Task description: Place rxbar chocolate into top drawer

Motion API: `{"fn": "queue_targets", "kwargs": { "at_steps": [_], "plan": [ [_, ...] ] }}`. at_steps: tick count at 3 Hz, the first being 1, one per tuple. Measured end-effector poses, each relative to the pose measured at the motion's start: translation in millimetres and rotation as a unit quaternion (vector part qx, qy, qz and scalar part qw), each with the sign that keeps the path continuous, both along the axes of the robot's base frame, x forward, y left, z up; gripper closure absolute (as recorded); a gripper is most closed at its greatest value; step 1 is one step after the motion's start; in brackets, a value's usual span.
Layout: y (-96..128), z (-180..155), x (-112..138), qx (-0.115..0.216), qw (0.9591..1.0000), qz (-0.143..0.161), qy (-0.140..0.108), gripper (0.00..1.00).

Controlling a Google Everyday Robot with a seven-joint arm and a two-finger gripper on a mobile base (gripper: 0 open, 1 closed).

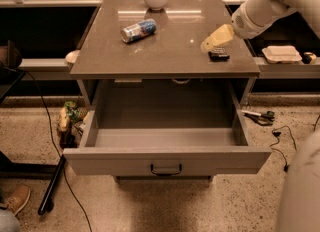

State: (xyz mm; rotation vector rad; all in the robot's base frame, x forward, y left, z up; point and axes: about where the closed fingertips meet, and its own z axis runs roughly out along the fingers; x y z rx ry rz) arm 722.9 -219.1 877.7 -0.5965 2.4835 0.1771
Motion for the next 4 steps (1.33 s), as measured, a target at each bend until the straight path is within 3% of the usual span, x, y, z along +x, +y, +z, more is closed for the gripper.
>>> {"fn": "queue_targets", "kwargs": {
  "at_steps": [1, 2, 4],
  "plan": [
    [-5, -21, 22, -0.005, 0.9973, -0.071, 0.017, 0.00],
    [-10, -41, 34, -0.005, 0.9925, -0.118, 0.031, 0.00],
    [-7, -61, 52, -0.024, 0.9866, -0.155, 0.044, 0.00]
  ]
}}
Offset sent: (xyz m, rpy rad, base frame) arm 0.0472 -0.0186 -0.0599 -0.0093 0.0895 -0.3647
